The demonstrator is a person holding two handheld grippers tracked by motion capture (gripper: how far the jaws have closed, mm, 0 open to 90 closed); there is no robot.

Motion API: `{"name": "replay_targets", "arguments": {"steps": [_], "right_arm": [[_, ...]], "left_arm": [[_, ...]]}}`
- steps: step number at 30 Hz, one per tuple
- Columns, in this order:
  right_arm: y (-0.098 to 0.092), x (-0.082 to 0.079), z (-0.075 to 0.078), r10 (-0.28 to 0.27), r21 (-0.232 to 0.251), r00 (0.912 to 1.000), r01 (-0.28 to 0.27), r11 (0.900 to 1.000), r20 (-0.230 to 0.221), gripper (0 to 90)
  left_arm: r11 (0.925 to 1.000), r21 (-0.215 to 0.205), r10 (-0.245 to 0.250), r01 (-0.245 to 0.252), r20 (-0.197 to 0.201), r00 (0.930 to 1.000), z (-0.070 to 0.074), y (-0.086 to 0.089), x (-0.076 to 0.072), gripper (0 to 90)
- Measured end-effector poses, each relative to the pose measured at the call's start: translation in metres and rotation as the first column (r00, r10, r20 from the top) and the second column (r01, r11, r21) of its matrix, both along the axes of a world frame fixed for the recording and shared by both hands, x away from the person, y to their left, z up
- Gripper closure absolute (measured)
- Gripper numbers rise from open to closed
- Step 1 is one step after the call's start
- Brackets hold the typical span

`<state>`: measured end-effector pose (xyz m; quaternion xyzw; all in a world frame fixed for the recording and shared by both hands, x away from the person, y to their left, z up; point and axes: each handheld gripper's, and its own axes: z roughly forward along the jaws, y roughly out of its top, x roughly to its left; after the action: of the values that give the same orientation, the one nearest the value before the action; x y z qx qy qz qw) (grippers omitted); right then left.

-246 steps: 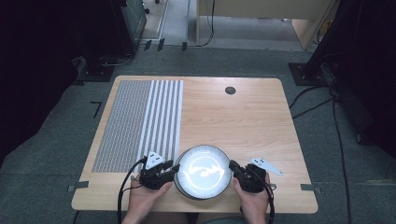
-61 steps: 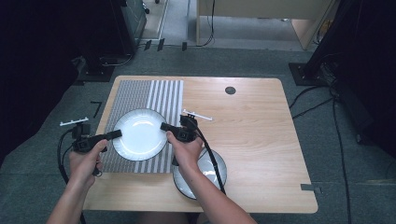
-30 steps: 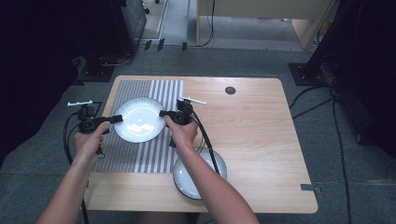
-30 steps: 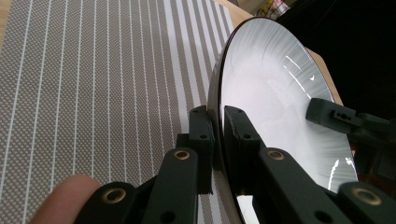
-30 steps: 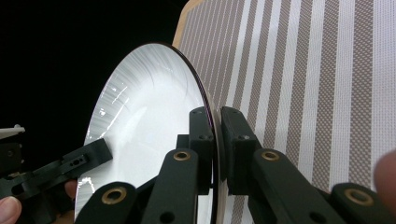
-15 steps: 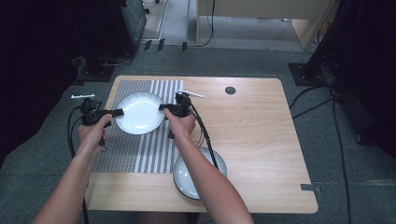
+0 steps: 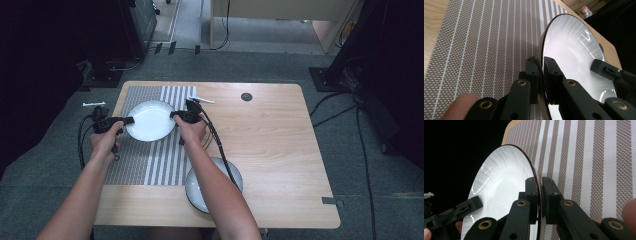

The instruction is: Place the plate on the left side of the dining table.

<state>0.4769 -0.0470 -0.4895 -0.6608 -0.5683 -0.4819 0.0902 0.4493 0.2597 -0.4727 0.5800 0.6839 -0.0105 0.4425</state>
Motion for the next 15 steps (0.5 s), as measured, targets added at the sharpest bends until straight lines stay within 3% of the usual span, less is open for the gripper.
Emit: {"name": "replay_targets", "arguments": {"steps": [7, 11, 15], "right_arm": [[0.004, 0.011, -0.011, 0.020, -0.020, 0.9997, -0.020, 1.000, 0.013, 83.9], [0.005, 0.015, -0.018, 0.015, -0.037, 0.9999, -0.014, 0.999, 0.004, 83.5], [0.004, 0.017, -0.025, 0.009, -0.041, 0.9999, -0.010, 0.999, -0.014, 83.1]], "left_arm": [[0.9996, 0.030, 0.001, -0.001, -0.013, 0.9999, -0.012, 0.000, 0.008, 82.4], [0.9981, 0.062, -0.002, 0.002, -0.015, 0.9999, -0.018, -0.004, 0.012, 81.5], [0.9978, 0.065, -0.004, 0.006, -0.031, 0.9995, -0.024, -0.003, 0.014, 81.8]]}}
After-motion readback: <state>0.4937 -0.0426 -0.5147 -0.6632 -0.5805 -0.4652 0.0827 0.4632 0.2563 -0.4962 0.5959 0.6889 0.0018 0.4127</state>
